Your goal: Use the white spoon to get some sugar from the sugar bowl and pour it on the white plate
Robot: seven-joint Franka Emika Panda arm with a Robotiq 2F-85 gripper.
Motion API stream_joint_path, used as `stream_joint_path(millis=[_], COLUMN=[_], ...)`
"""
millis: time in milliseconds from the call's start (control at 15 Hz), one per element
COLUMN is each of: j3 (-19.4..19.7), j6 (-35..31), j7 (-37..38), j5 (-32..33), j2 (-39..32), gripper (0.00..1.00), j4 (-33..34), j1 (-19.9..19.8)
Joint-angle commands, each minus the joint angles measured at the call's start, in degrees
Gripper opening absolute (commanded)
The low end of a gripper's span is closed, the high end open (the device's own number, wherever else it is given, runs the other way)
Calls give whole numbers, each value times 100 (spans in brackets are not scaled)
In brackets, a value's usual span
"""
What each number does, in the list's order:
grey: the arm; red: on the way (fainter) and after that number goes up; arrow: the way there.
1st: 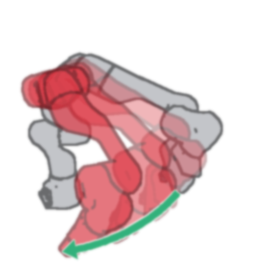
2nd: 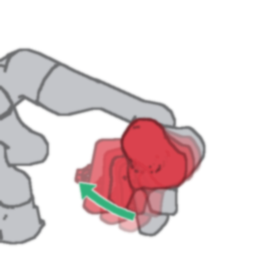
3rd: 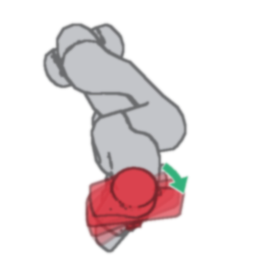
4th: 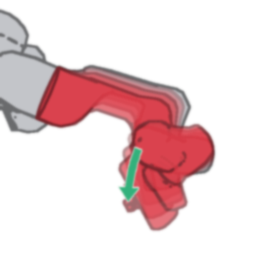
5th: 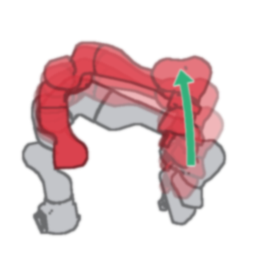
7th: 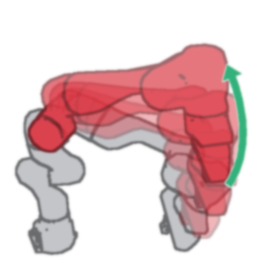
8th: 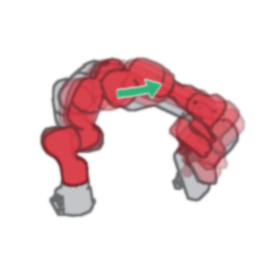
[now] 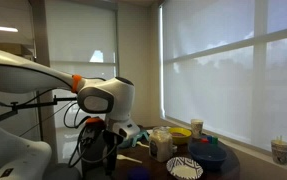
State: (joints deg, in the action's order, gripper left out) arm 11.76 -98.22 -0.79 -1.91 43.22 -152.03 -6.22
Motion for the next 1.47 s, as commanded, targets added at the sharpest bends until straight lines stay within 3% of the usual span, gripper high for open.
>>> stream_joint_path(millis=[0, 800, 1133, 1400], j3=[-102, -102, -603, -1084], j6=[10, 10, -563, -1503], j7=[-70, -70, 698, 1442], j5=[-62, -62, -309, -461], j2=[-20, -20, -323, -681], gripper=[100, 100, 100, 100], j4=[8, 8, -37, -94], j1=[-121, -121, -19, 34])
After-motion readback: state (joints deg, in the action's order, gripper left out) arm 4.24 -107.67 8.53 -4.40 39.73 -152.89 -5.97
